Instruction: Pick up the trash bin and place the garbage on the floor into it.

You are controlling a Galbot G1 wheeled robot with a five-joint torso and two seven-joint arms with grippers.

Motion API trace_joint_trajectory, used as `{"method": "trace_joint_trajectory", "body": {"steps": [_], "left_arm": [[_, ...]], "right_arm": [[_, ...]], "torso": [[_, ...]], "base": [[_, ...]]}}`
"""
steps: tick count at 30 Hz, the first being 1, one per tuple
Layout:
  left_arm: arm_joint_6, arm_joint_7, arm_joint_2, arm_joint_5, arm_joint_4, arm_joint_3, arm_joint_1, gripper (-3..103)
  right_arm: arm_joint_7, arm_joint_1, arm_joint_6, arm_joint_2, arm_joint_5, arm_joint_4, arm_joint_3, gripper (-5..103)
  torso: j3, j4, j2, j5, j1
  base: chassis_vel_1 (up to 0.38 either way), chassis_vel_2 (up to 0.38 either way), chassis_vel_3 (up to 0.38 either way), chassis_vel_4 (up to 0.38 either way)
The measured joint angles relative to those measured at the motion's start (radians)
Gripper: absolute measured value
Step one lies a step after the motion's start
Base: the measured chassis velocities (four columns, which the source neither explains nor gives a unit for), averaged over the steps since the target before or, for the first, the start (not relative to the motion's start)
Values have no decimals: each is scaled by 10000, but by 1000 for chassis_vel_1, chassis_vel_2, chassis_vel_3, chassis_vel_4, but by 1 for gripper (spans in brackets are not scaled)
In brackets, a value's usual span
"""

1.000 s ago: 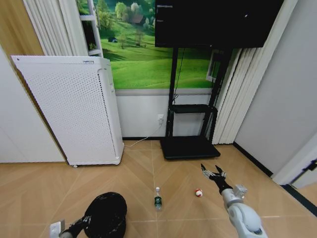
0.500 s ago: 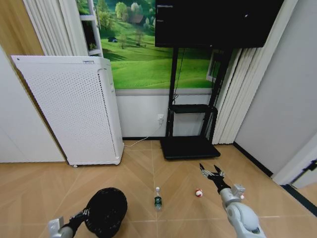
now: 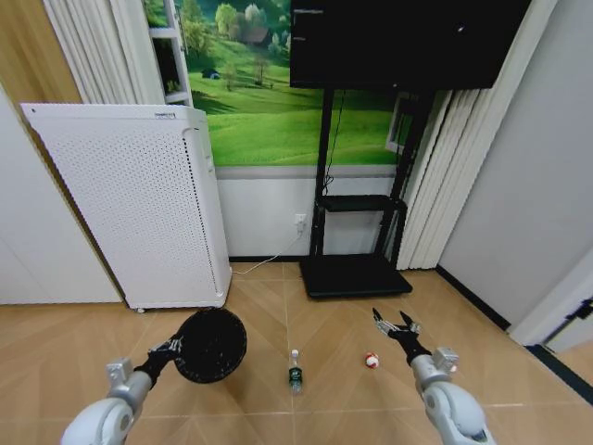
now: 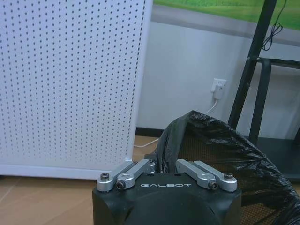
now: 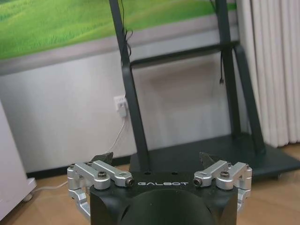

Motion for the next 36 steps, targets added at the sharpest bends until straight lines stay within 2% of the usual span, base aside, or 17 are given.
{"method": "trace_joint_trajectory", "body": {"steps": [6,9,13,16,17,18,19,20,21,22,23,24,26,30,32,33,36], "left_arm": [[-518,128,288,185,-43,-57,-279,7],[-813,-32,627,53,34,-164,-744,7],[-870,-191,1023,-202,94,-237,-1218,7],[-870,-195,1064,-225,99,-238,-1270,7],[-870,-229,1253,-331,104,-211,-1507,7],[-870,-229,1253,-331,104,-211,-1507,7],[-844,-278,1353,-374,73,-166,-1579,7],[-787,-293,1437,-421,-75,-117,-1571,7],[-787,-293,1437,-421,-75,-117,-1571,7],[-756,-295,1478,-471,-233,-113,-1463,7],[-737,-302,1508,-511,-346,-121,-1337,7],[-737,-302,1508,-511,-346,-121,-1337,7],[-729,-346,1609,-612,-543,-163,-1167,7],[-659,-492,1782,-821,-779,-187,-1111,7],[-523,-722,2057,-1171,-1010,-185,-1249,7],[-523,-722,2057,-1171,-1010,-185,-1249,7],[-418,-833,2357,-1437,-1160,-180,-1411,7]], "right_arm": [[-371,184,-691,60,535,-673,-533,100],[-529,281,-1250,-35,787,-942,-999,100],[-610,491,-1448,-111,722,-1281,-1535,100],[-619,530,-1480,-131,720,-1337,-1630,100],[-717,702,-1546,-316,748,-1603,-2101,100],[-717,702,-1546,-316,748,-1603,-2101,100],[-1091,897,-1371,-583,738,-1988,-2612,100],[-2019,1386,-726,-1320,500,-2757,-3355,100],[-2019,1386,-726,-1320,500,-2757,-3355,100],[-2552,1860,-259,-1853,286,-3280,-3889,100],[-2652,2182,-117,-2156,203,-3629,-4353,100],[-2652,2182,-117,-2156,203,-3629,-4353,100],[-2530,2634,-85,-2353,166,-4061,-5097,100],[-2336,2957,-206,-2219,101,-4355,-5720,100],[-2034,3216,-363,-1635,72,-4774,-6234,100],[-2034,3216,-363,-1635,72,-4774,-6234,100],[-1783,3288,-478,-1051,23,-5071,-6444,100]], "torso": [[1,3,-1,1,0],[1,0,0,1,0],[1,0,0,3,0],[1,0,0,2,0],[0,0,-1,1,0],[0,0,-1,1,0],[0,-8,0,2,0],[1,0,0,8,0],[1,0,0,8,0],[0,1,1,-5,0],[1,2,0,-4,0],[1,2,0,-4,0],[0,1,1,1,0],[0,0,1,0,0],[0,2,0,4,0],[0,2,0,4,0],[0,0,0,1,0]], "base": [[0,0,0,0],[0,0,0,0],[0,0,0,0],[0,0,0,0],[0,0,0,0],[0,0,0,0],[0,0,0,0],[0,0,0,0],[0,0,0,0],[0,0,0,0],[0,0,0,0],[0,0,0,0],[0,0,0,0],[0,0,0,0],[0,0,0,0],[0,0,0,0],[0,0,0,0]]}}
